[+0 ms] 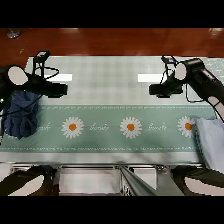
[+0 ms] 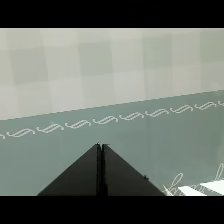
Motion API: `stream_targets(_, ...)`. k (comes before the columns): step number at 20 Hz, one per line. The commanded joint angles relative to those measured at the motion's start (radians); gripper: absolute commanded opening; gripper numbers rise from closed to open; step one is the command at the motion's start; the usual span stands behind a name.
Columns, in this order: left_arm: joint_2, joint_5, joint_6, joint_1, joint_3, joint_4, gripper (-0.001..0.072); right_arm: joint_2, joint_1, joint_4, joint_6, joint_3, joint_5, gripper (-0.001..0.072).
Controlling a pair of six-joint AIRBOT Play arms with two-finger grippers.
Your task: Fold the shirts.
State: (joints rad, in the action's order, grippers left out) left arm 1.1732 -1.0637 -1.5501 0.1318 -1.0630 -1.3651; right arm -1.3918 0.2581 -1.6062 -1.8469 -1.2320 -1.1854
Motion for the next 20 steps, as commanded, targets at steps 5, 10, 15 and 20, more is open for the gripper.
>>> stream_targets(5, 0.0, 0.0, 0.0, -0.001, 0.0, 0.0, 0.0027, 0.0, 0.0, 0.0, 0.0, 0.0, 0.0, 0.0021)
stream_targets(10, 0.0, 0.0, 0.001, -0.001, 0.0, 0.0, 0.0027, 0.0, 0.0, 0.0, 0.0, 0.0, 0.0, 0.0021)
stream_targets(15, 0.001, 0.018, 0.0, 0.0, 0.0, 0.0, 0.0027, 0.0, 0.0, 0.0, 0.0, 0.0, 0.0, 0.0021)
stream_targets(20, 0.003, 0.161, 0.097, -0.014, -0.004, -0.075, 0.0694, -0.002, 0.0, -0.016, -0.003, 0.0, 0.079, 0.0576)
